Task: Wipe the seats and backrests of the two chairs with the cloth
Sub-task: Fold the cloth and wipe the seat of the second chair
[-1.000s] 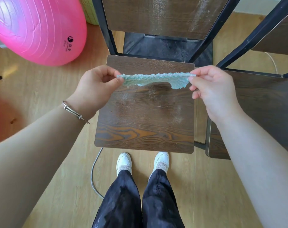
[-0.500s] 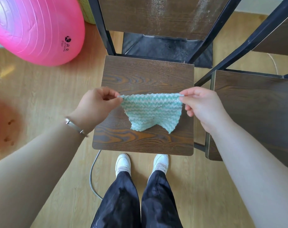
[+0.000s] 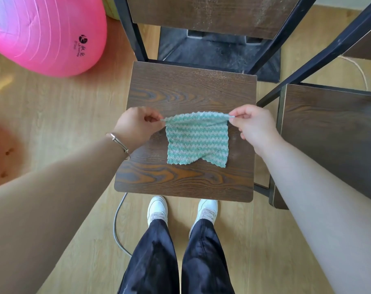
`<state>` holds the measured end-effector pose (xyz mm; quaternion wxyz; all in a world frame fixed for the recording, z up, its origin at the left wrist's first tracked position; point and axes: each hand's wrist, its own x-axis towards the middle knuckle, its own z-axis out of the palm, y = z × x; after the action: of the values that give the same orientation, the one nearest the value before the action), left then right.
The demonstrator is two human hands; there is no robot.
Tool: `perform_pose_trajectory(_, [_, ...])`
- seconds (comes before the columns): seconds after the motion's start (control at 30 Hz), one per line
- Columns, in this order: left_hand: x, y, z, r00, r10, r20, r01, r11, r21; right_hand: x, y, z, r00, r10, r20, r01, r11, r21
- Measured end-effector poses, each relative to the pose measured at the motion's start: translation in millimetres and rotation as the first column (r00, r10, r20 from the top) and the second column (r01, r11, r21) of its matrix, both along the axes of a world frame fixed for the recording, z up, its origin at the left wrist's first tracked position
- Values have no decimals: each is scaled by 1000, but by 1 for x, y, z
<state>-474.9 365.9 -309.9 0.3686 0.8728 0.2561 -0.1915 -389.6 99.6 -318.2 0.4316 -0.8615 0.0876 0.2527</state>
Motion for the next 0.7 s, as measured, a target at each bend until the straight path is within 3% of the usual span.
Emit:
perform_pose_trajectory(0.23, [-50, -15, -5, 998, -24, -56, 25, 1000, 16, -58, -34, -8, 998, 40, -56, -41, 999, -22])
perform_pose_trajectory(0.47, [-60, -20, -7, 998, -30, -56, 30, 1000, -8, -59, -33, -6, 999, 24, -46, -25, 1000, -19])
perform_pose_trajectory(0.57, [-41, -17, 5, 999, 41, 4, -41, 999, -2, -40, -22, 7, 1000, 15, 1, -15, 1000, 5])
perform_pose_trajectory(0.7, [-3, -6, 25, 976, 203, 86, -193, 975, -107, -3, -4, 30, 996, -24, 89, 18, 998, 67])
